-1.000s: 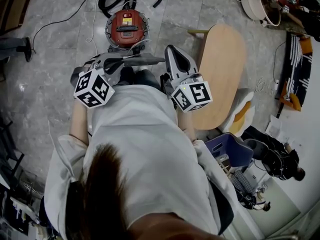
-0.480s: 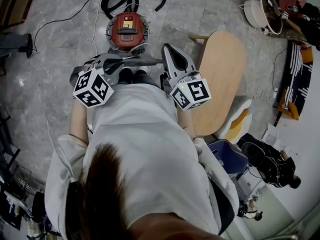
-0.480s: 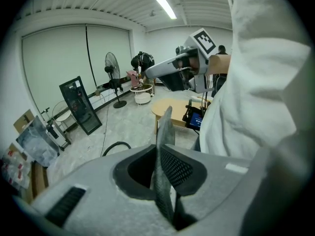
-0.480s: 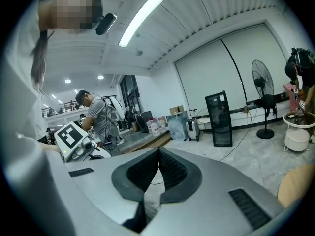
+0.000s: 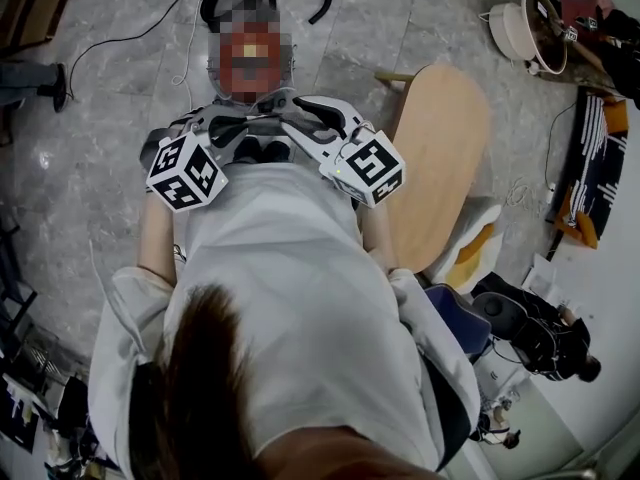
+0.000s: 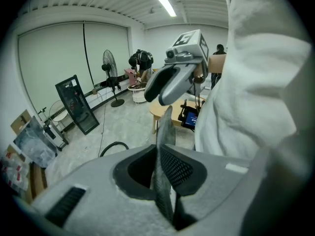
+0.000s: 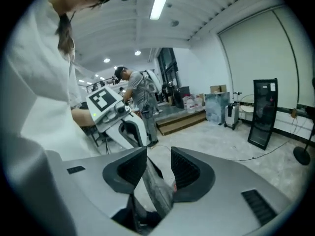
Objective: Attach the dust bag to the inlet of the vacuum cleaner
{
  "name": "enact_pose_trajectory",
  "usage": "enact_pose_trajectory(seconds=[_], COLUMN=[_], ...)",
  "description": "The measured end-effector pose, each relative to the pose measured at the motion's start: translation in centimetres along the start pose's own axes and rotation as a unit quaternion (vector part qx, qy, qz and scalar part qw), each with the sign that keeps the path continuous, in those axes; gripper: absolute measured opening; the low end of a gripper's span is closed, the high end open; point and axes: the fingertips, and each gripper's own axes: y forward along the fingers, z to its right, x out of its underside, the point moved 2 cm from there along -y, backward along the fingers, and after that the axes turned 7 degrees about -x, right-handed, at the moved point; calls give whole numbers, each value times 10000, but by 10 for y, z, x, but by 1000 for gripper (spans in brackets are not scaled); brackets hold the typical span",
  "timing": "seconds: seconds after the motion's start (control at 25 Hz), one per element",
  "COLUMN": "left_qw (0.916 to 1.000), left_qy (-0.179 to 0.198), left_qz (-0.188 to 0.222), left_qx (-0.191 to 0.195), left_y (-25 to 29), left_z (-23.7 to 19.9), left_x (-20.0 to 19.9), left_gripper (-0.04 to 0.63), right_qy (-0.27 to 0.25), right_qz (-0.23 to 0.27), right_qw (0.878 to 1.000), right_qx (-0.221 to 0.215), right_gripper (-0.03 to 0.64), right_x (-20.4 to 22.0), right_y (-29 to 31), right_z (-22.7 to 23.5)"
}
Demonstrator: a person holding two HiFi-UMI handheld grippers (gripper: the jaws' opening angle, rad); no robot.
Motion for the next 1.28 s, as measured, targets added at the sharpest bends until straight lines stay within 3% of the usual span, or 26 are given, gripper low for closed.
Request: enact_pose_trajectory(seconds=[0.2, 0.48, 0.64, 0.92, 1.08, 1.28], left_qw=[10000, 9997, 9992, 9966, 9944, 9916], left_qy=[38, 140, 218, 159, -7, -201], left_qz=[-75, -202, -337, -804, -1059, -1264], left_qx=[12, 33, 62, 51, 65, 202], left_y=[7, 26, 41, 74, 95, 120], left_z=[11, 30, 42, 63, 69, 76], left_x=[-6, -13, -11, 15, 37, 61], left_gripper=[41, 41, 41, 41, 41, 41], right_qy=[-517, -1143, -1404, -1885, -1735, -1133], right_qz=[-1257, -2186, -2513, -2835, -3041, -3297], right_qw=[9893, 9636, 9528, 9332, 9286, 9275], right_qx=[-522, -1031, -959, -1152, -1232, -1346], right_gripper=[164, 154, 80, 43, 43, 52], right_x=[36, 73, 97, 141, 165, 194], right_y=[10, 15, 14, 26, 39, 54], right_z=[-6, -14, -9, -8, -2, 5])
